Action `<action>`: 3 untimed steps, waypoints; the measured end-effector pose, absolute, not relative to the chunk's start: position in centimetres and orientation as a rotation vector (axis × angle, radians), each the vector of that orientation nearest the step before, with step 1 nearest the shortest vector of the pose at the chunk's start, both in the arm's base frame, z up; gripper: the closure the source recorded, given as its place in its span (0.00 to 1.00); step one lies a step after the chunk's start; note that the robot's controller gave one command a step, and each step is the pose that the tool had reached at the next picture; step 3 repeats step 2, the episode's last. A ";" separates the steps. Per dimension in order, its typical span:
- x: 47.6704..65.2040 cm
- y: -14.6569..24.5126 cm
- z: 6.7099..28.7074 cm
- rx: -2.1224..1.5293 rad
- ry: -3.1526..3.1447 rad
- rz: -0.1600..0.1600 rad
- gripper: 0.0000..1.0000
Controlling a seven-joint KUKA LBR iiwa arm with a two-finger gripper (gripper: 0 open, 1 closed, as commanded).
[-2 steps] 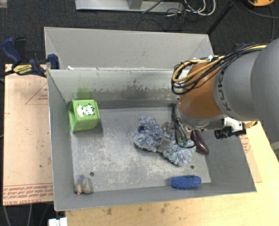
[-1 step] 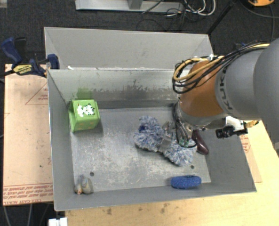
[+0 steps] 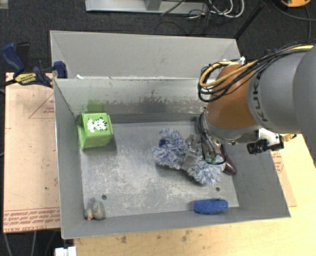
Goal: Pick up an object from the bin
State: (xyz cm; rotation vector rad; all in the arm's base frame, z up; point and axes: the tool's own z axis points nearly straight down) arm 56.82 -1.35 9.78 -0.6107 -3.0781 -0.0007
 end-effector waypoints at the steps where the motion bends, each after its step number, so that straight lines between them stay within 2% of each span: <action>1: 57.0 -1.4 11.1 -0.611 -3.083 -0.002 1.00; 2: 56.9 -1.3 12.4 -0.610 -3.081 -0.001 1.00; 3: 56.9 -1.3 12.4 -0.610 -3.081 -0.001 1.00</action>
Offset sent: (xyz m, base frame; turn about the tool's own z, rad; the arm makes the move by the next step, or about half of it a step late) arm -0.0001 0.0000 0.0605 0.0000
